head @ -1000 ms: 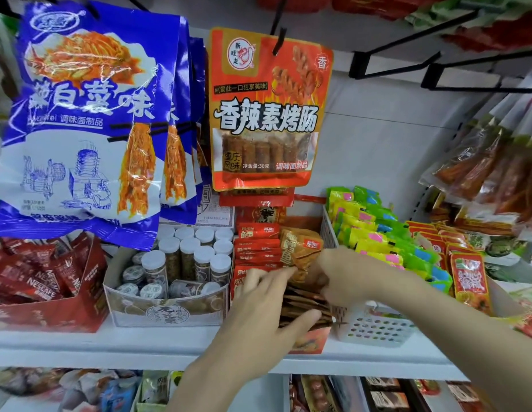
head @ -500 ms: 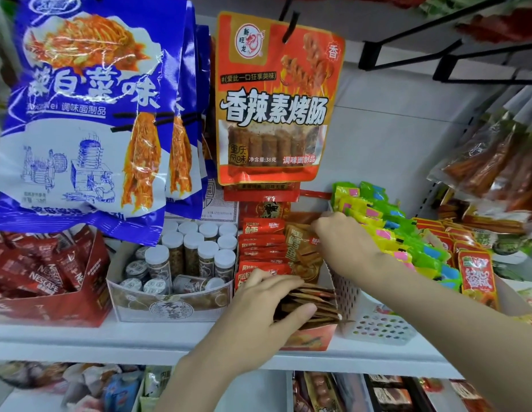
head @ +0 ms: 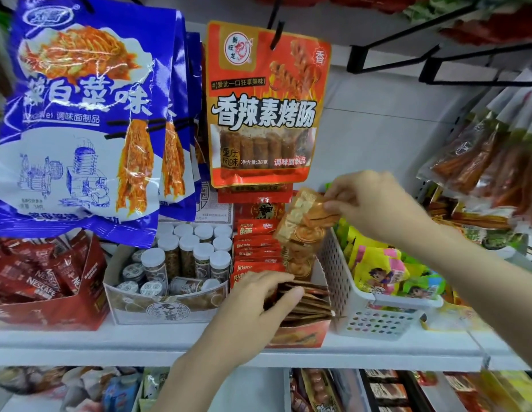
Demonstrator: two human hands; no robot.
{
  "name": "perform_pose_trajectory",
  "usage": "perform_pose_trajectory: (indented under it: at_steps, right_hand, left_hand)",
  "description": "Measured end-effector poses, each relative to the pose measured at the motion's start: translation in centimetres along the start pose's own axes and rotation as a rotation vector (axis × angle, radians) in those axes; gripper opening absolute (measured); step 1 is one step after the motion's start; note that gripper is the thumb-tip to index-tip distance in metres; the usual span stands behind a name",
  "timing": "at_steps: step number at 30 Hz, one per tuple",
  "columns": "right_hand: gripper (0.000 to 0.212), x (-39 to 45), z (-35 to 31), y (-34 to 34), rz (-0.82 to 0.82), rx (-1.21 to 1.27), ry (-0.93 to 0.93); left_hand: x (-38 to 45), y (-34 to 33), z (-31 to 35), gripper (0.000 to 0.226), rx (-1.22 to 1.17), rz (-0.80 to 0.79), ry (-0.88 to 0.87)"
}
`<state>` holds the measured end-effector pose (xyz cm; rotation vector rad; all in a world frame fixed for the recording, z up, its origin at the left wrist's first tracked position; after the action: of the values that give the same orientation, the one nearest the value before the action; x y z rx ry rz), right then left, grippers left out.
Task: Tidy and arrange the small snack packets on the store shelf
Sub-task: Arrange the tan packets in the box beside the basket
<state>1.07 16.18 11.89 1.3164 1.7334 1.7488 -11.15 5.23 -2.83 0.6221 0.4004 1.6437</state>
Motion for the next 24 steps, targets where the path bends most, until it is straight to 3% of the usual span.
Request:
perform_pose_trajectory:
  at_steps: [2, 4, 7, 11, 17, 19, 23, 24]
  right_hand:
    - [0.012, -0.5, 0.7, 2.1, -0.008, 0.13, -0.022]
    - [0.006, -1.2, 1.3, 2.7, -0.035, 0.309, -0.061]
    - [0.003, -2.2, 1.7, 1.8, -0.081, 0.538, -0.142]
    - [0.008, -3.3, 2.3, 0.8, -0.114, 0.692, -0.221]
    - [0.006, -3.6, 2.7, 0.7, -0.159, 0.707, -0.205]
    - [0.009, -3.5, 2.5, 0.6, -0.174, 0.751, -0.174]
    - [0.022, -3.8, 0.9, 0.1, -0.232, 1.17, -0.09]
    - [0.022, -4.0, 0.1, -0.1, -0.253, 1.262, -0.055]
  left_hand:
    - [0.1, 1.3, -0.5, 0.034, -0.204, 0.106, 0.091]
    - [0.0, 2.4, -1.0, 0.042, -0.405, 0.191, 0.173]
    - [0.0, 1.4, -0.7, 0.053, -0.69, 0.088, 0.214]
    - [-0.4, 1.0, 1.3, 0.026, -0.739, 0.025, 0.096]
    - [-0.7, 1.2, 1.9, 0.021, -0.733, 0.009, 0.068]
    - [-0.8, 1.1, 1.9, 0.027, -0.8, -0.018, 0.082]
    - [-1.2, -0.7, 3.0, 0.079, -1.364, -0.274, 0.206]
    - [-1.4, -1.1, 3.2, 0.077, -1.409, -0.303, 0.25]
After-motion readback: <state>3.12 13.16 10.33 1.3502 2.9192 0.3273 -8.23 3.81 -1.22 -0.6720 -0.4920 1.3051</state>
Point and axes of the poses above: each hand's wrist, its own x-axis towards the middle knuckle, its own y-axis out of the back of the hand, z = x × y, the point moved 9 cm from there along x, towards the middle knuckle, and after that the axes turned 3 degrees about y, right-handed, at the moved point
